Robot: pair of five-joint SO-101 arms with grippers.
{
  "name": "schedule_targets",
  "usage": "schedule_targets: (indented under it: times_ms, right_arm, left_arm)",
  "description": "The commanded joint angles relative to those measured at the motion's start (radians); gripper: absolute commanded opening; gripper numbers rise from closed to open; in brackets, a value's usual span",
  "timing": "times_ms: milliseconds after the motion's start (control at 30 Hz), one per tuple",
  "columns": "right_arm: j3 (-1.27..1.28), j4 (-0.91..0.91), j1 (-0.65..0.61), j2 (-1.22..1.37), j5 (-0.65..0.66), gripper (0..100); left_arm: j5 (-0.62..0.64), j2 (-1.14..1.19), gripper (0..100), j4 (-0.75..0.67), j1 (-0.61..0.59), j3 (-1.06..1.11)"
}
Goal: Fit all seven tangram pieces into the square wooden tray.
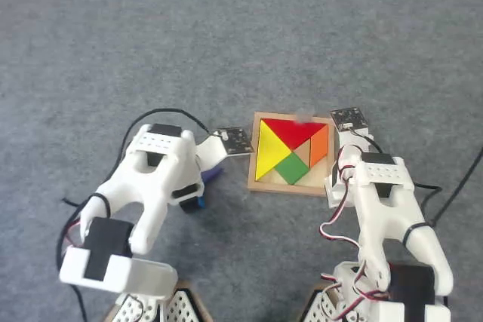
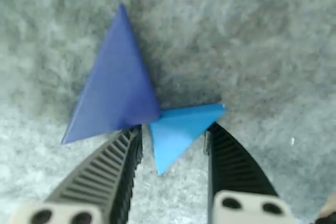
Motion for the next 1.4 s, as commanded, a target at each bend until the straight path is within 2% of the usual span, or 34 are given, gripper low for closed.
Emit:
schedule_targets:
  times_ms: [0, 200, 333, 667, 833, 1000, 1367]
  right_arm:
    - [-0.041, -0.01, 0.01, 0.002, -0.005, 23.1]
    - [-0.041, -0.01, 0.01, 0.002, -0.005, 23.1]
    - [-0.041, -0.01, 0.01, 0.002, -0.005, 23.1]
    - [-0.041, -0.01, 0.01, 0.002, -0.005, 23.1]
    - [-0.04, -0.01, 0.01, 0.002, -0.006, 23.1]
    - [-0.04, -0.01, 0.01, 0.002, -0.005, 23.1]
    - [-0.04, -0.01, 0.01, 0.002, -0.005, 23.1]
  left_arm:
    - [0.06, 0.011, 16, -0.015, 0.103, -0.027]
    - [0.083, 0.003, 5, 0.0, 0.091, -0.016]
    - [0.083, -0.015, 3, 0.061, 0.075, -0.048]
    - [0.118, -0.318, 4, 0.175, 0.075, -0.058]
    - [0.057, -0.305, 16, 0.181, 0.075, -0.056]
    - [0.043, -0.229, 17, 0.155, 0.08, -0.07]
    - [0.046, 0.008, 17, -0.061, 0.109, -0.081]
